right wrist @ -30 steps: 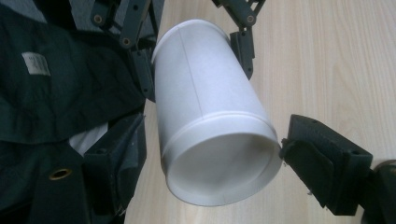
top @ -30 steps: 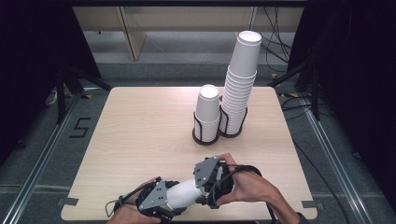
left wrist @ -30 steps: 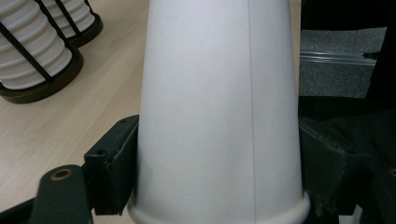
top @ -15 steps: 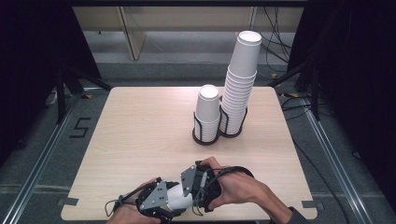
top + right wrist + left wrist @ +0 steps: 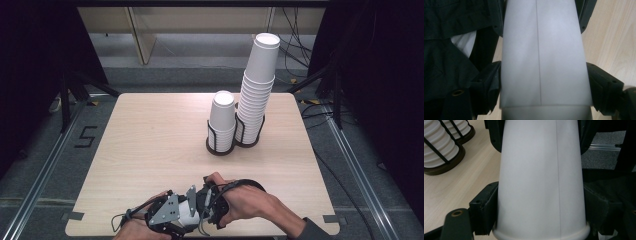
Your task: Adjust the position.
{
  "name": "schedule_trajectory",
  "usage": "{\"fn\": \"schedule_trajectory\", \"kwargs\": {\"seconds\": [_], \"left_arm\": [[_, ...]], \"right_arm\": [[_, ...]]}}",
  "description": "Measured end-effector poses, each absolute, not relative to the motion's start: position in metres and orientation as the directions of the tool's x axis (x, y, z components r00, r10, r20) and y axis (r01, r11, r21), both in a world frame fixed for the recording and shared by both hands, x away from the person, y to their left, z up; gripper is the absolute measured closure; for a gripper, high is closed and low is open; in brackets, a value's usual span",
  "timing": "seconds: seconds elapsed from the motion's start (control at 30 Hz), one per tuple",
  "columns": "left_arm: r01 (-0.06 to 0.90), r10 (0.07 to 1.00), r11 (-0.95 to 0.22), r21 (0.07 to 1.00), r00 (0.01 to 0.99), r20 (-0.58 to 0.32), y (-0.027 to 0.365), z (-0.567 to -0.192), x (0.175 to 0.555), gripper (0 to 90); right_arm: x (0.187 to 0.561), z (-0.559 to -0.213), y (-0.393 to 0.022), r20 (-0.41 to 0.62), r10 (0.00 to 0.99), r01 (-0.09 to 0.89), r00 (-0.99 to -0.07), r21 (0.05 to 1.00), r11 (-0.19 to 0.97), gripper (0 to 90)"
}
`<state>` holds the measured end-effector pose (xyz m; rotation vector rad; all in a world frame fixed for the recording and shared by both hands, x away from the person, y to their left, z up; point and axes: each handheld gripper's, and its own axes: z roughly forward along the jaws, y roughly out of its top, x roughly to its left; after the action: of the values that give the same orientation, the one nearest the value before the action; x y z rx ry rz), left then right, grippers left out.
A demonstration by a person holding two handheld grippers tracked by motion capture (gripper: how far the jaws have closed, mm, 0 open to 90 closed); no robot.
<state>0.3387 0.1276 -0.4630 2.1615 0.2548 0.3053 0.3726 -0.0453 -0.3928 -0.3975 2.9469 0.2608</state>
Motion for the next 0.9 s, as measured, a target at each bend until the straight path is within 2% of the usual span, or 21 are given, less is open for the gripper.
{"fn": "schedule_trajectory", "kwargs": {"seconds": [0.1, 0.2, 0.3, 0.37, 0.4, 0.47, 0.57, 0.73, 0.77, 0.8, 0.83, 0.9], "left_arm": [[0.057, 0.287, -0.559, 0.827, 0.949, 0.129, 0.128, -0.464, 0.339, 19.7], [0.041, 0.28, -0.526, 0.85, 0.952, 0.127, 0.13, -0.464, 0.34, 17.9], [0.035, 0.289, -0.465, 0.885, 0.95, 0.114, 0.133, -0.464, 0.341, 14.3], [0.042, 0.298, -0.409, 0.912, 0.95, 0.09, 0.134, -0.463, 0.341, 13.4], [0.039, 0.299, -0.4, 0.916, 0.95, 0.09, 0.135, -0.461, 0.342, 13.4], [0.035, 0.303, -0.362, 0.932, 0.95, 0.082, 0.136, -0.461, 0.343, 12.7], [0.042, 0.316, -0.32, 0.947, 0.947, 0.065, 0.139, -0.461, 0.345, 12.3], [0.071, 0.358, -0.218, 0.973, 0.933, 0.012, 0.148, -0.458, 0.35, 13.7], [0.077, 0.373, -0.186, 0.98, 0.928, -0.002, 0.151, -0.457, 0.351, 14.2], [0.075, 0.377, -0.164, 0.984, 0.926, -0.008, 0.153, -0.457, 0.352, 14.2], [0.082, 0.386, -0.145, 0.986, 0.922, -0.02, 0.155, -0.456, 0.353, 14.1], [0.095, 0.404, -0.109, 0.989, 0.914, -0.043, 0.157, -0.455, 0.354, 14.2]], "right_arm": [[0.371, -0.394, -0.046, -0.184, -0.254, -0.279, -0.949, 0.125, 0.952, 24.4], [0.373, -0.394, -0.049, -0.188, -0.244, -0.272, -0.951, 0.143, 0.952, 24.3], [0.374, -0.39, -0.058, -0.177, -0.22, -0.254, -0.959, 0.198, 0.947, 23.6], [0.379, -0.389, -0.062, -0.198, -0.261, -0.303, -0.945, 0.225, 0.926, 23.5], [0.376, -0.388, -0.066, -0.195, -0.216, -0.26, -0.957, 0.24, 0.935, 23.5], [0.384, -0.387, -0.068, -0.249, -0.294, -0.36, -0.923, 0.284, 0.889, 23.5], [0.381, -0.387, -0.076, -0.217, -0.219, -0.281, -0.951, 0.314, 0.907, 23.5], [0.389, -0.388, -0.088, -0.237, -0.2, -0.277, -0.95, 0.355, 0.893, 23.5], [0.389, -0.388, -0.092, -0.229, -0.153, -0.23, -0.961, 0.365, 0.902, 23.5], [0.393, -0.387, -0.095, -0.238, -0.162, -0.246, -0.958, 0.387, 0.889, 23.5], [0.392, -0.386, -0.1, -0.221, -0.109, -0.193, -0.969, 0.409, 0.892, 23.5], [0.395, -0.385, -0.108, -0.223, -0.071, -0.171, -0.972, 0.472, 0.865, 23.6]]}}
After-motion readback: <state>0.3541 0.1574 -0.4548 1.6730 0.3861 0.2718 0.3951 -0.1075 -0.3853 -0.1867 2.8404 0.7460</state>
